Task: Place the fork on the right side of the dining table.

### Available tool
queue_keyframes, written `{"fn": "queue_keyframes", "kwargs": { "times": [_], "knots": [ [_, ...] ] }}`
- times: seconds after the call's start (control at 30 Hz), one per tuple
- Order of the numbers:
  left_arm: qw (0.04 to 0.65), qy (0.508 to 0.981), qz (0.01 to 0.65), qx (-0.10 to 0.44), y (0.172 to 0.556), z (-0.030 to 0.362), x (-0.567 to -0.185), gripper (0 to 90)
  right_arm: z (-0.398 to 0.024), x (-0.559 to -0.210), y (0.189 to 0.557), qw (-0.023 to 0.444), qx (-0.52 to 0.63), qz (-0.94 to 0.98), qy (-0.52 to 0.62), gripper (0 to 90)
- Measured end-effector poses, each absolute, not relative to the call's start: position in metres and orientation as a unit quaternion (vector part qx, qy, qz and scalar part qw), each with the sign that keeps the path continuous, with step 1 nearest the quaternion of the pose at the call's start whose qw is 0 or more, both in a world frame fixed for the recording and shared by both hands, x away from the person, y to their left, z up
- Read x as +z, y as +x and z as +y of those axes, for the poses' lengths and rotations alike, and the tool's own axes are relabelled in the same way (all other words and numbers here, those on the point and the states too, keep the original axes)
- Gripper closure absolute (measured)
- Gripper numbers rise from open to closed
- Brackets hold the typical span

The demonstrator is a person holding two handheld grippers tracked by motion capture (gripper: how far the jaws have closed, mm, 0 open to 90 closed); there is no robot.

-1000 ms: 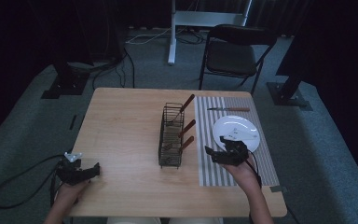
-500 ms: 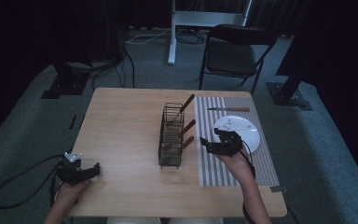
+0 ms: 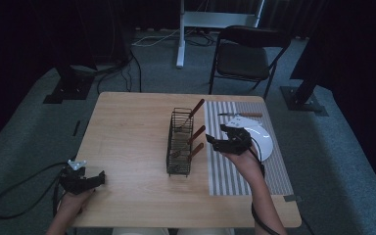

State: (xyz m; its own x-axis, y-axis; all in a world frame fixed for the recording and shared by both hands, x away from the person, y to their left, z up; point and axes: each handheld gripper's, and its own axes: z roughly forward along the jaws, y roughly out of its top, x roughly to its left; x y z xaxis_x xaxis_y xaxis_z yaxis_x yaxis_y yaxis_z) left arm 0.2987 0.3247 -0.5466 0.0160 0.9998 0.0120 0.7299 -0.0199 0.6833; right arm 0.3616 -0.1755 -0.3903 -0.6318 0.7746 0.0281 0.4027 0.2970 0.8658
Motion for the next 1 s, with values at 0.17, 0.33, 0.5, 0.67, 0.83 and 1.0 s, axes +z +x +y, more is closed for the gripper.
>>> {"fn": "queue_keyframes", "kwargs": {
  "times": [0.17,0.33,0.5,0.67,0.83,1.0],
  "knots": [
    [0.258,0.665,0.651,0.261,0.299,0.325,-0.546,0.2,-0.165,-0.389,0.366,0.199,0.459,0.782,0.372,33.9],
    [0.258,0.665,0.650,0.261,0.299,0.325,-0.546,0.2,-0.157,-0.393,0.369,0.195,0.465,0.777,0.376,36.4],
    [0.258,0.666,0.650,0.261,0.299,0.325,-0.547,0.2,-0.148,-0.399,0.372,0.194,0.468,0.773,0.382,40.5],
    [0.258,0.666,0.649,0.261,0.299,0.325,-0.547,0.2,-0.145,-0.406,0.376,0.180,0.474,0.770,0.388,46.1],
    [0.258,0.667,0.649,0.261,0.299,0.325,-0.547,0.2,-0.148,-0.411,0.380,0.159,0.484,0.765,0.395,52.7],
    [0.258,0.667,0.648,0.262,0.299,0.325,-0.547,0.2,-0.149,-0.417,0.383,0.151,0.484,0.764,0.400,54.2]
  ]
}}
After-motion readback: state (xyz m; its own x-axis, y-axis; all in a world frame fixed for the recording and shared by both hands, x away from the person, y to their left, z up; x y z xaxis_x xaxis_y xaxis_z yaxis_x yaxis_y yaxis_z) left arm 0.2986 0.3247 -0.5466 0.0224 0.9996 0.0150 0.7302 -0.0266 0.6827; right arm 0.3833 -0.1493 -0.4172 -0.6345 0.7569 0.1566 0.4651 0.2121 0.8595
